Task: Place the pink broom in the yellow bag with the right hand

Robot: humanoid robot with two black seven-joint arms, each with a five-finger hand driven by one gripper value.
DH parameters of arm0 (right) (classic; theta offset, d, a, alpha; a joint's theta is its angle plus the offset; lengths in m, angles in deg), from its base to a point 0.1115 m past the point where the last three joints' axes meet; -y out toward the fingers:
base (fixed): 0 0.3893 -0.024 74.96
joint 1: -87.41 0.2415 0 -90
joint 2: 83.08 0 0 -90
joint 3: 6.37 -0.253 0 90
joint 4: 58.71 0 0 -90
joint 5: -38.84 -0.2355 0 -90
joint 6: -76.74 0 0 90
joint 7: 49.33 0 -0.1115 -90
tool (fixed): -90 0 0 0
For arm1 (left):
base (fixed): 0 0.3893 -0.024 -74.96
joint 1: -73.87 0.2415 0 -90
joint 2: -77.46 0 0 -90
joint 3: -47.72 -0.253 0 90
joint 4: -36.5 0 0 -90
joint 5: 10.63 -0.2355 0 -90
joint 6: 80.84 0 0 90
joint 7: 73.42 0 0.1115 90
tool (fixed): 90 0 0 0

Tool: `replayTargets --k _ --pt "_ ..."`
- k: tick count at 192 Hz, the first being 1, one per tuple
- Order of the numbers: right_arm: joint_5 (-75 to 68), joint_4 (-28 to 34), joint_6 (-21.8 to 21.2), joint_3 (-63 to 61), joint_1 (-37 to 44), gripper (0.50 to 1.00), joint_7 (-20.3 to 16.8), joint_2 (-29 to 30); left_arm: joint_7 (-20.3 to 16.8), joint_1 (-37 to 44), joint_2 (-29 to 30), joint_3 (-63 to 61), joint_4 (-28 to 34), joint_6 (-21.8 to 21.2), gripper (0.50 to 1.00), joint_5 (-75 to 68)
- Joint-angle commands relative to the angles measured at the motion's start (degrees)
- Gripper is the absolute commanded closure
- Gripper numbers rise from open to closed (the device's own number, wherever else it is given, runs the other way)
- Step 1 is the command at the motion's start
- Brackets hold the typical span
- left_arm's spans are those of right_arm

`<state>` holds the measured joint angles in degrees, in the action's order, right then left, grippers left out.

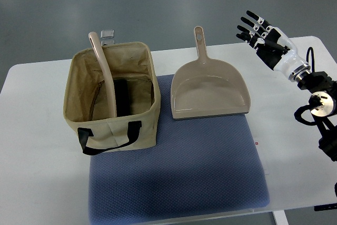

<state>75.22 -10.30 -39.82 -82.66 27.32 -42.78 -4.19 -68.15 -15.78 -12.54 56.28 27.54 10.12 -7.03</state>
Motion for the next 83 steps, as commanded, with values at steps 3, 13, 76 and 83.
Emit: replayTargets --k 3,13,76,83 --pt "-0.3 -0.7 1.2 0.0 -1.1 0.603 0.4 1.0 0.0 0.0 0.0 0.1 0.0 0.0 0.500 0.0" --pt "-0.3 -0.8 2.2 0.0 -1.1 0.574 0.4 1.3 0.0 0.0 0.0 0.1 0.0 0.0 0.500 0.0" --pt "-0.3 -2.1 2.3 0.0 -1.3 0.570 0.7 1.3 0.0 0.0 0.0 0.0 0.0 0.0 0.500 0.0" --pt "-0.3 -2.1 2.0 0.0 -1.4 0.570 0.7 1.3 0.0 0.0 0.0 0.0 0.0 0.0 0.500 0.0"
